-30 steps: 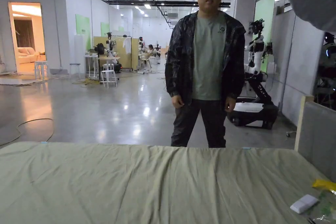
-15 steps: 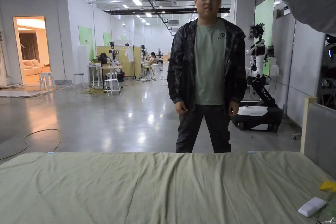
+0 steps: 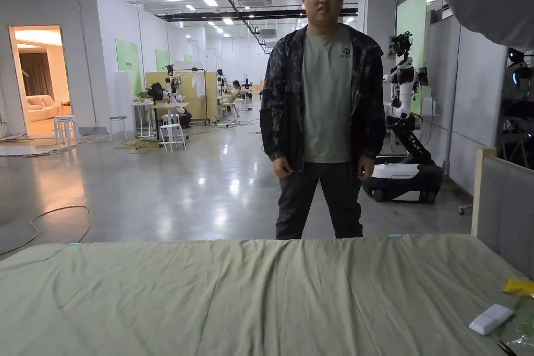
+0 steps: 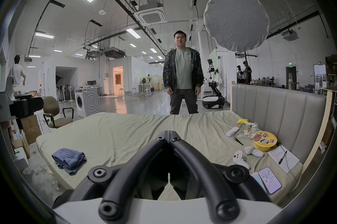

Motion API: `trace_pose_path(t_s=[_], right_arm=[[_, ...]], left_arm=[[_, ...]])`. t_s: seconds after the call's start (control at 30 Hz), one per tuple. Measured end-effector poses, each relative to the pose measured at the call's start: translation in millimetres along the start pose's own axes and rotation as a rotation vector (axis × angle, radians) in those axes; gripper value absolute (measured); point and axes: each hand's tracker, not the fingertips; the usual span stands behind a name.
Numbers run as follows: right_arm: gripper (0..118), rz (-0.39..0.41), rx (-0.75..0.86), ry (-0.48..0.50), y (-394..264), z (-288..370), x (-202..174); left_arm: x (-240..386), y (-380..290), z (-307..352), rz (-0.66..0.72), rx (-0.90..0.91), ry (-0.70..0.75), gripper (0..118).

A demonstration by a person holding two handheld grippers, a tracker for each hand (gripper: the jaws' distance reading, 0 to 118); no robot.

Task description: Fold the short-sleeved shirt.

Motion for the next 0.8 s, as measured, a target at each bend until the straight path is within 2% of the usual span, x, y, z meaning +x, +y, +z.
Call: trace_pose_path(t_s=[0.3,0.33,0.37,0.4,0.43,0.47,0.5,0.6,0.63,0.67,0.73,0.8], right_arm=[[0,-0.007,0.001,0.005,2.1,0.2,-0.2],[1,-0.007,0.003,0.005,2.9,0.0,0.0],[5,-0.008,0.002,0.004,4.0,-0.6,0.3],[14,-0.009,-0.001,0.004,4.2,-1.1,0.4],[30,-0.013,-0.009,0.014,4.8,-2.3,1.3],[52,-0.024,-0.020,0.020,4.5,-3.1,1.5],[63,-0.025,-0.025,0.026,4.4,-3.6,1.2],[86,-0.023,-0.031,0.025,6.3,-5.9,-2.3],[96,-0.024,-0.047,0.026,5.9,-7.9,-3.0],[107,-0.029,-0.052,0.025,4.4,-8.6,-3.5],[117,-0.021,-0.040,0.024,4.4,-8.5,-5.5],[118,-0.021,-0.023,0.025,4.7,-7.9,-6.4]], left_arm=[[-3.0,0.8,-0.5,0.009,-0.001,0.019,1],[-3.3,1.0,-0.3,0.010,0.001,0.018,5],[-3.3,1.3,0.0,0.010,0.003,0.019,18],[-3.1,1.6,0.3,0.009,0.006,0.020,33],[-2.8,2.7,-0.1,0.008,0.007,0.020,48],[-2.4,3.5,-0.6,0.009,0.005,0.020,68],[-2.0,4.1,-1.1,0.010,0.004,0.021,76],[-1.8,5.4,-1.2,0.025,0.020,0.022,92],[-1.7,6.1,-2.3,0.030,0.017,0.022,102],[-2.0,6.2,-3.5,0.035,0.011,0.015,117],[-1.2,6.0,-4.1,0.030,0.020,0.009,118],[0.7,5.7,-1.2,0.028,0.029,0.017,118]])
